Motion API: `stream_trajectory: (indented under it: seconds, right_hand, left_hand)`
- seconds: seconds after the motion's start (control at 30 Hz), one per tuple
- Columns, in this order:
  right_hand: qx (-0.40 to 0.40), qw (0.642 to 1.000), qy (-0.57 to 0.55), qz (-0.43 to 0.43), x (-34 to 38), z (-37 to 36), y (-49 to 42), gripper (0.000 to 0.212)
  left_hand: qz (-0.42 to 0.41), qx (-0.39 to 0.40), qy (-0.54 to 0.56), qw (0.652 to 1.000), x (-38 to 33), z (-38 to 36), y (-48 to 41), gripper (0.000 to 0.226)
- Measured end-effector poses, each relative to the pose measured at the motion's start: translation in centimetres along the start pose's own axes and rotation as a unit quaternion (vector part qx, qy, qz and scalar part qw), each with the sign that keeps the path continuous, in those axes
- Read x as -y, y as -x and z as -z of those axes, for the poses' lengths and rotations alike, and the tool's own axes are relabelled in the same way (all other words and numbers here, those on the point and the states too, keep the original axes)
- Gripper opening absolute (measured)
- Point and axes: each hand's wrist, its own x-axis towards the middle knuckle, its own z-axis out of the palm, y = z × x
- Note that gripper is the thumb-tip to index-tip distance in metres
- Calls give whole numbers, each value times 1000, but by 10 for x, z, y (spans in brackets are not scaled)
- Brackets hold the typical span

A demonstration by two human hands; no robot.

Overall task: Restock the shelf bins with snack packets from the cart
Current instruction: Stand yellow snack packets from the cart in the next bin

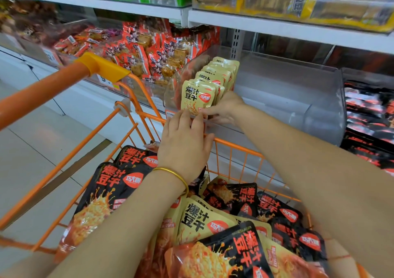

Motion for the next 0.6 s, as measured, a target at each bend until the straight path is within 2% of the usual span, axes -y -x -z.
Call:
stream_trajectory:
  seconds: [0.1, 0.17, 0.23, 0.3, 0.4, 0.53, 0.6]
  right_hand:
    - [-2, 999, -41, 13, 9, 23, 34, 17]
    - [-31, 996, -41, 77, 12, 39, 69, 20]
    - [-25, 989, -67, 128, 10, 54, 111, 21]
    - [35, 990, -41, 130, -2, 61, 152, 15]
    - [157, 982, 54, 87, -31, 62, 192, 8]
    - [221, 951, 201, 78, -62, 62, 208, 16]
    - [252, 934, 243, 68, -68, 64, 209, 19]
  left_hand:
    - [-22, -38, 5, 999, -1, 0, -1, 49]
    - [-46, -68, 7, 997, -4, 1, -2, 51]
    - [-68, -94, 27, 993, -8, 6, -3, 48]
    - [-92, -107, 51, 989, -12, 9, -4, 43]
    - [-120, -130, 72, 982, -16, 10, 0, 37]
    - [-166, -165, 102, 967, -18, 12, 1, 31]
    - [-187, -174, 121, 959, -19, 12, 0, 37]
